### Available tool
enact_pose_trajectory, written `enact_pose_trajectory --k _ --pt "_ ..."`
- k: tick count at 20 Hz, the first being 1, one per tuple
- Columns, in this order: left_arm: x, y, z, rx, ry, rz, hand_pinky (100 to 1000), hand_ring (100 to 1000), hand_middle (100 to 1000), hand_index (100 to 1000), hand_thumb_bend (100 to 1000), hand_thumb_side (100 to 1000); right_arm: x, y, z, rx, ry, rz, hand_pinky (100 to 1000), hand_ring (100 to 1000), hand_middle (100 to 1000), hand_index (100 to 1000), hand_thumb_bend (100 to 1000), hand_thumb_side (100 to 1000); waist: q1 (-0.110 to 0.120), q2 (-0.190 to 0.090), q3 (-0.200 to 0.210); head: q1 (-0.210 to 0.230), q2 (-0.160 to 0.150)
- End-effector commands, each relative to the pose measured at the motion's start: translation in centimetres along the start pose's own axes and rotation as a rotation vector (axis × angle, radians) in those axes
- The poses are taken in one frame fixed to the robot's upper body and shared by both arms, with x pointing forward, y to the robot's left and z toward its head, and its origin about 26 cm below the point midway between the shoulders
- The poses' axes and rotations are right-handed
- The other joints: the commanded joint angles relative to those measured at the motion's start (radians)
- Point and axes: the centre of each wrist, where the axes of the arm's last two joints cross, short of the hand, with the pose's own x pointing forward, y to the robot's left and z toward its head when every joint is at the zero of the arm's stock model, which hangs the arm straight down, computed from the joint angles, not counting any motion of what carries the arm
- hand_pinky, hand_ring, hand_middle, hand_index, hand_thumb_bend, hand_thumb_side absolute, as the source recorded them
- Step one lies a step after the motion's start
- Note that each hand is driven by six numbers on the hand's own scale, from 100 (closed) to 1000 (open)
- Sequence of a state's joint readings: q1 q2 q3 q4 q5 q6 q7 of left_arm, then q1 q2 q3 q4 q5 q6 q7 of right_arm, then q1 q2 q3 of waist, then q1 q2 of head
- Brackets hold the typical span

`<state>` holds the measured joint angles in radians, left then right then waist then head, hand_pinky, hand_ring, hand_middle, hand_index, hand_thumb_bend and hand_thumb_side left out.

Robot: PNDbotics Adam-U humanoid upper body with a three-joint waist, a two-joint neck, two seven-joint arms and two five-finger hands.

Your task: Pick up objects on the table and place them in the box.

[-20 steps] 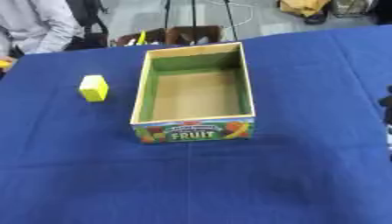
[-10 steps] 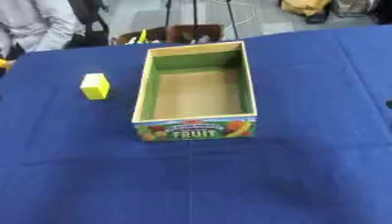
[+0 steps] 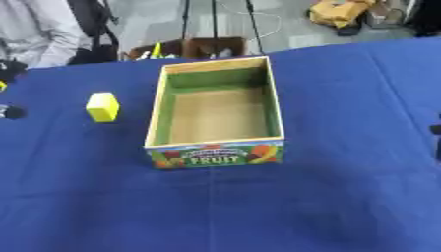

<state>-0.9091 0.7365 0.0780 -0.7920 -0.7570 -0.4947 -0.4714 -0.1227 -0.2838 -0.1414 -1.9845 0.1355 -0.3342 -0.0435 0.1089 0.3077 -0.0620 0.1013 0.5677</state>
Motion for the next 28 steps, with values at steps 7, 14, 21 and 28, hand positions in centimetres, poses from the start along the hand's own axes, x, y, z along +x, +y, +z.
enact_pose_trajectory --k 7,14,21,28 --pt "1.2 1.2 -2.1 0.045 -0.013 -0.043 685 803 881 994 838 687 0.6 -0.1 -0.8 0.036 -0.053 0.017 693 912 522 704 210 573 0.013 0.010 -0.035 0.032 -0.042" --pt "1.5 1.7 -2.4 0.001 -0.012 -0.063 708 810 880 1000 898 607 0.6 0.0 -1.0 0.051 -0.064 0.030 696 916 520 704 220 572 0.029 0.028 -0.055 0.053 -0.049" --pt "1.4 2.3 -2.3 -0.053 0.017 -0.101 715 810 866 993 808 592 0.7 0.0 -1.1 0.057 -0.069 0.037 695 917 518 703 223 568 0.042 0.035 -0.068 0.069 -0.050" --pt "1.3 2.5 -2.2 -0.013 0.102 -0.183 708 806 871 968 747 641 0.7 0.1 -1.3 0.066 -0.079 0.041 696 918 518 703 228 569 0.052 0.045 -0.083 0.086 -0.060"
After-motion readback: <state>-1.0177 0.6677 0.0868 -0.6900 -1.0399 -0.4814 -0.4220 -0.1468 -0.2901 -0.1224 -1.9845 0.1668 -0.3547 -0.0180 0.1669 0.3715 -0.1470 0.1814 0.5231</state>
